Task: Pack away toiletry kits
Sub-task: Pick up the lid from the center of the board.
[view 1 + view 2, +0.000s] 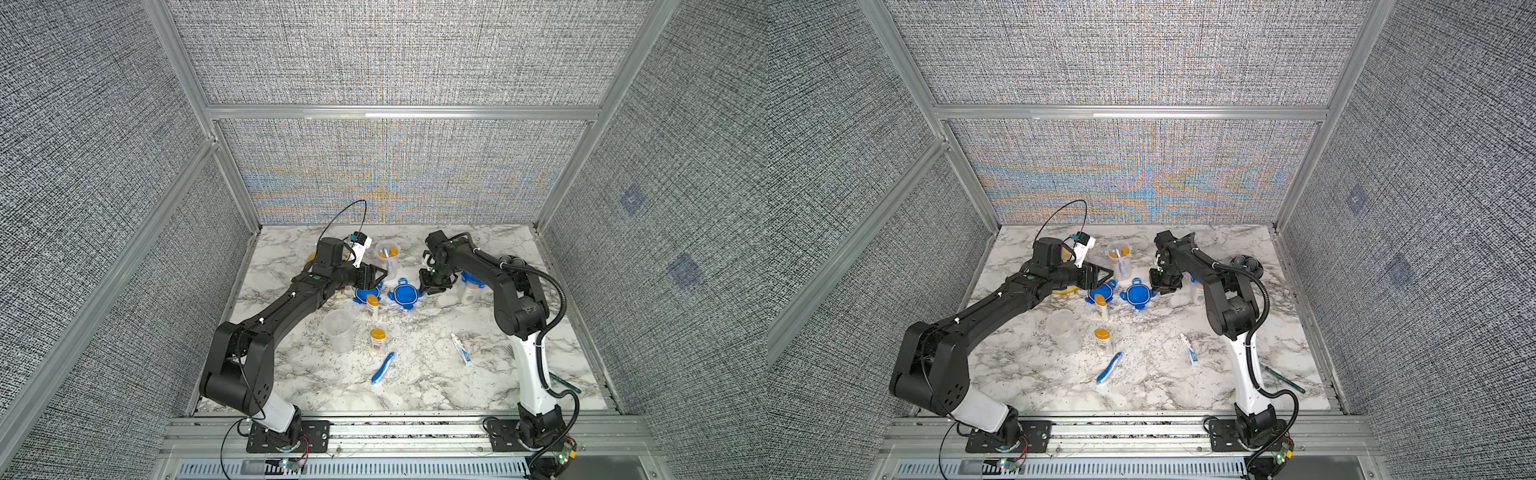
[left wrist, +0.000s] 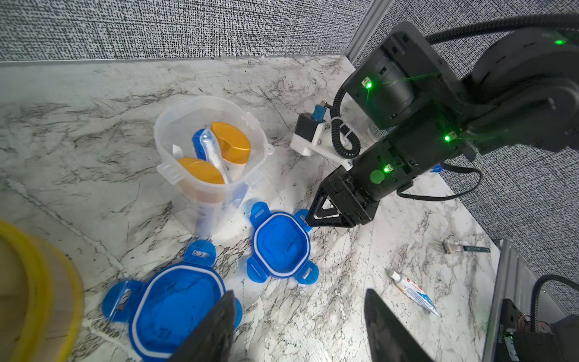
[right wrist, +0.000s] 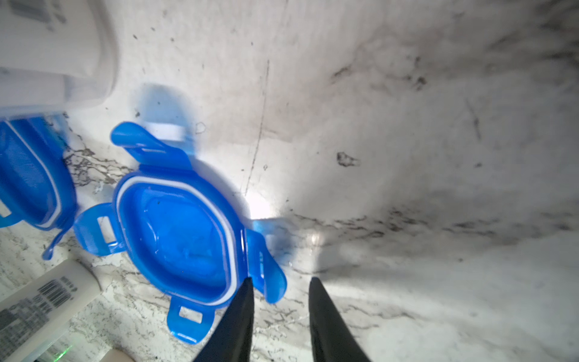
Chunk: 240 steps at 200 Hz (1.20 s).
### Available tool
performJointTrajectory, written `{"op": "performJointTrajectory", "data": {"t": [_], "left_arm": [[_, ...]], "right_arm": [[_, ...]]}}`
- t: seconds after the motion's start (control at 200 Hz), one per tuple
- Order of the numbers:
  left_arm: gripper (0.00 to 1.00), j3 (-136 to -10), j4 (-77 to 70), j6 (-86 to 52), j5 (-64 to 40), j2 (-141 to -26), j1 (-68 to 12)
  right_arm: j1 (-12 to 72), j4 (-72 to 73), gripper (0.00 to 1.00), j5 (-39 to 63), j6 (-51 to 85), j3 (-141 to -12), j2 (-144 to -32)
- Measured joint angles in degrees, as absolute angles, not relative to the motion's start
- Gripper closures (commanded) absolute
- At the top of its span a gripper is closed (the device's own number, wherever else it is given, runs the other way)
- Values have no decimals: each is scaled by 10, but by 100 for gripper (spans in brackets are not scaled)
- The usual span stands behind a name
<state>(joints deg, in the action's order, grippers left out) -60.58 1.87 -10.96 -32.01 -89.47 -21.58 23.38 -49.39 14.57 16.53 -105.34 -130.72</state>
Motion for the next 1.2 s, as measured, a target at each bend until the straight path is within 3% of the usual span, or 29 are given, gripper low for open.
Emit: {"op": "performJointTrajectory", "data": {"t": [0.325,0.706,1.126,1.201], "left_arm": [[36,-603,19,-110,-318,-894,-216],[36,-604,19,-110,-316,-897,-216],[41,-612,21,-109,-314,-894,-216],[42,-617,22,-105,-307,-891,-216]], "right_arm": [[226,-477,76,171,164,-1047,-1312],[226,-443,78,192,169,-1031,-1307],[226,-422,100,173,174,-995,-1254],[225,-422,100,165,173,-985,-1227]]}}
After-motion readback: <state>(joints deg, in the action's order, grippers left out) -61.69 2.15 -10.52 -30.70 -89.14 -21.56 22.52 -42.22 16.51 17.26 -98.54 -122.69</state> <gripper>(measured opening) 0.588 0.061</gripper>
